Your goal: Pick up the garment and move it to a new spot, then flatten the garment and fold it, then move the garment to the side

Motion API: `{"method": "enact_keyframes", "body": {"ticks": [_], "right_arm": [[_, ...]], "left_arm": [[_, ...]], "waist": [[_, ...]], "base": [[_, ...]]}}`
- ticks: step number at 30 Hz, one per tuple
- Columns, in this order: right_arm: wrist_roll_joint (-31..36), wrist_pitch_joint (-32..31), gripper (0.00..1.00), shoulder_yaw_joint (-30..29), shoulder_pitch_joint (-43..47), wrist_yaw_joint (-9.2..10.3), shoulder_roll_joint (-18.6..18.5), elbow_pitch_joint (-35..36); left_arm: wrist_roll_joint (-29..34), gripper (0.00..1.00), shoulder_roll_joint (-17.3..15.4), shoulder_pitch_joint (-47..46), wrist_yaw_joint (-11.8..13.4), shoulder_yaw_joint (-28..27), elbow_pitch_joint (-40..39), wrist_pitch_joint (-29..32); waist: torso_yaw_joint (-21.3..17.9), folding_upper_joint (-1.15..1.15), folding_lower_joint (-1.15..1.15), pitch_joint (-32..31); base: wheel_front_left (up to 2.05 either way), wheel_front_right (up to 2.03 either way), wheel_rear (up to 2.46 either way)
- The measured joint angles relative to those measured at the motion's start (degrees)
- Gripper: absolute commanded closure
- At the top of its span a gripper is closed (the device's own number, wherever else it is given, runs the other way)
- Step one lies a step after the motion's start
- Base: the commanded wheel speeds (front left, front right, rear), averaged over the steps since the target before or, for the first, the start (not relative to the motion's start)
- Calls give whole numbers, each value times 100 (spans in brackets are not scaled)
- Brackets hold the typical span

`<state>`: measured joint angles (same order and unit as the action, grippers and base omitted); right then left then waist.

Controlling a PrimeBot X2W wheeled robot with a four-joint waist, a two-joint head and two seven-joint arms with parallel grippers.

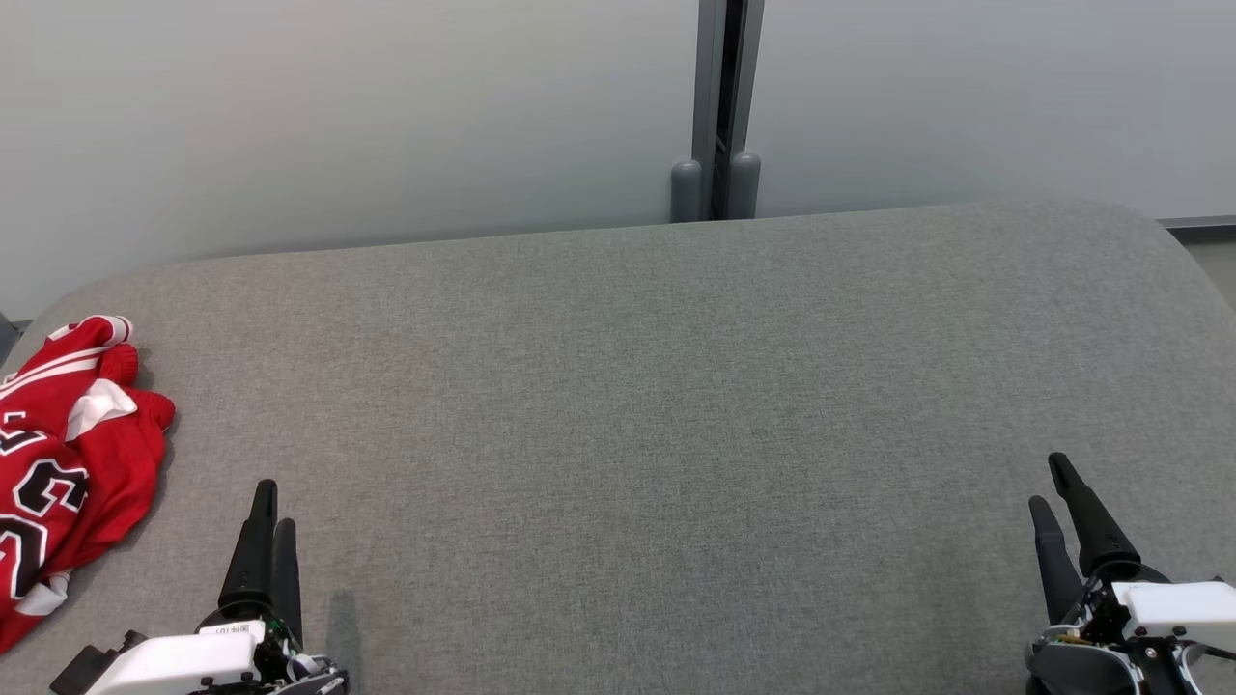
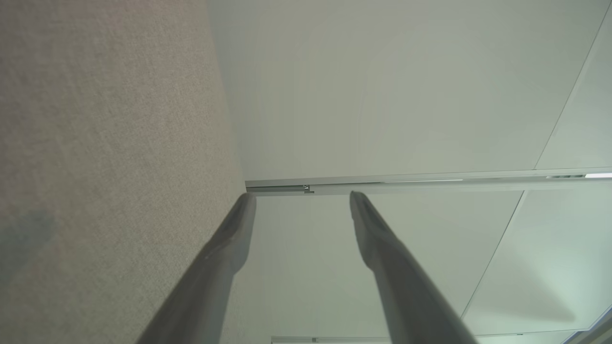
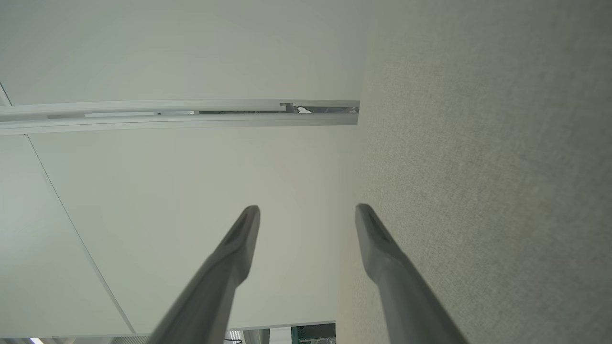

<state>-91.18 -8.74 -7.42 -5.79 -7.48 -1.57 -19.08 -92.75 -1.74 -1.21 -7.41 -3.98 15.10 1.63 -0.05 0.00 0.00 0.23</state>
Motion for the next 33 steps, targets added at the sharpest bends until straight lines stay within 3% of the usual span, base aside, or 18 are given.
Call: {"method": "enact_keyframes", "body": {"ticks": [13, 25, 33], "right_arm": [[461, 380, 0, 65, 22, 0, -7, 193], [1760, 712, 0, 57, 20, 0, -22, 626], [3049, 900, 0, 158, 1, 0, -42, 975]], "left_arm": [[179, 0, -5, -21, 0, 60, -97, -269], [1017, 0, -20, -54, 2, -153, -313, -504], [1597, 0, -41, -139, 298, -301, -757, -638]], "waist": [[-11, 0, 0, -19], [-28, 0, 0, -39], [-42, 0, 0, -36]], "base": [[0, 0, 0], [0, 0, 0], [0, 0, 0]]}}
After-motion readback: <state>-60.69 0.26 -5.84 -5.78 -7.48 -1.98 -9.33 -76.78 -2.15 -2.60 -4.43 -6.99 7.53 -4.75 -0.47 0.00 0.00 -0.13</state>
